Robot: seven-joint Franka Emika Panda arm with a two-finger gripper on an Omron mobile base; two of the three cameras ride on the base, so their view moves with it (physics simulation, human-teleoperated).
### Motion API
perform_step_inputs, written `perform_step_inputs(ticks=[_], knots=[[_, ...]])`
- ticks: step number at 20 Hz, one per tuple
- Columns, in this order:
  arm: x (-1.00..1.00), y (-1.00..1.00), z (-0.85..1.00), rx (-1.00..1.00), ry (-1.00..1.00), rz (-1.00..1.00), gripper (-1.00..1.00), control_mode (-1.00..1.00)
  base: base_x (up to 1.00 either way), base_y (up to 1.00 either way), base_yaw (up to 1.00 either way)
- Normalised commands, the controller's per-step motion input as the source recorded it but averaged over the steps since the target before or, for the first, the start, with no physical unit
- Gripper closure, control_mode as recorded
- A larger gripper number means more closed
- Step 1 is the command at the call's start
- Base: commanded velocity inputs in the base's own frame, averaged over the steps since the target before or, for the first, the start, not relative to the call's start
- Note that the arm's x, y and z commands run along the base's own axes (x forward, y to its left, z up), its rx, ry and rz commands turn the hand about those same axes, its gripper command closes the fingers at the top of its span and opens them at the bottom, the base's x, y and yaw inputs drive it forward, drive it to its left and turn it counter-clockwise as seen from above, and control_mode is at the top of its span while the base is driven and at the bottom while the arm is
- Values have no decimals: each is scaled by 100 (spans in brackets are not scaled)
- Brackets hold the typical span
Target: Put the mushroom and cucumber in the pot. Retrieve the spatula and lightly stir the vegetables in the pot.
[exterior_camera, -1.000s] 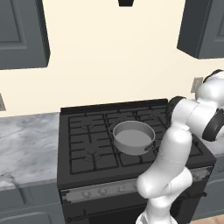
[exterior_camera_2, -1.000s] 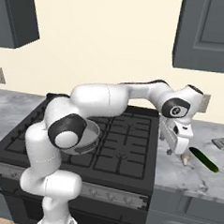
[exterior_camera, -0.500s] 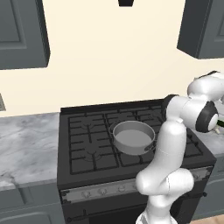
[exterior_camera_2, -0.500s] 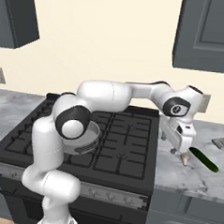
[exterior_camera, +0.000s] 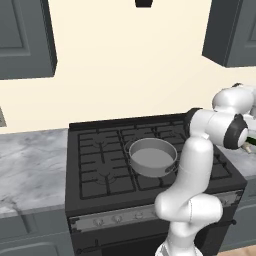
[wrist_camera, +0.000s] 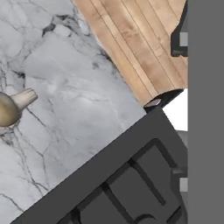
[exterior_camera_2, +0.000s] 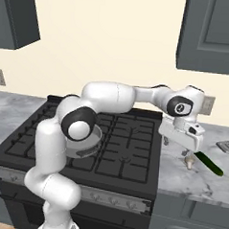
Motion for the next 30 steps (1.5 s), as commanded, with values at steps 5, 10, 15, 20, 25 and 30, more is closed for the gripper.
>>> perform_step_inputs(ticks=[5, 10, 15, 20, 25, 30], knots=[[23, -35, -22, 0, -25, 23, -100, -100, 0, 0, 0], [41, -8, -16, 0, -19, 7, -100, -100, 0, 0, 0], [19, -5, -6, -1, -2, 2, -100, -100, 0, 0, 0], [1, -13, -36, 0, 0, 0, -100, -100, 0, 0, 0], [12, -13, -56, 0, 0, 0, -100, -100, 0, 0, 0], [23, -19, -11, 0, 0, 4, -100, -100, 0, 0, 0]])
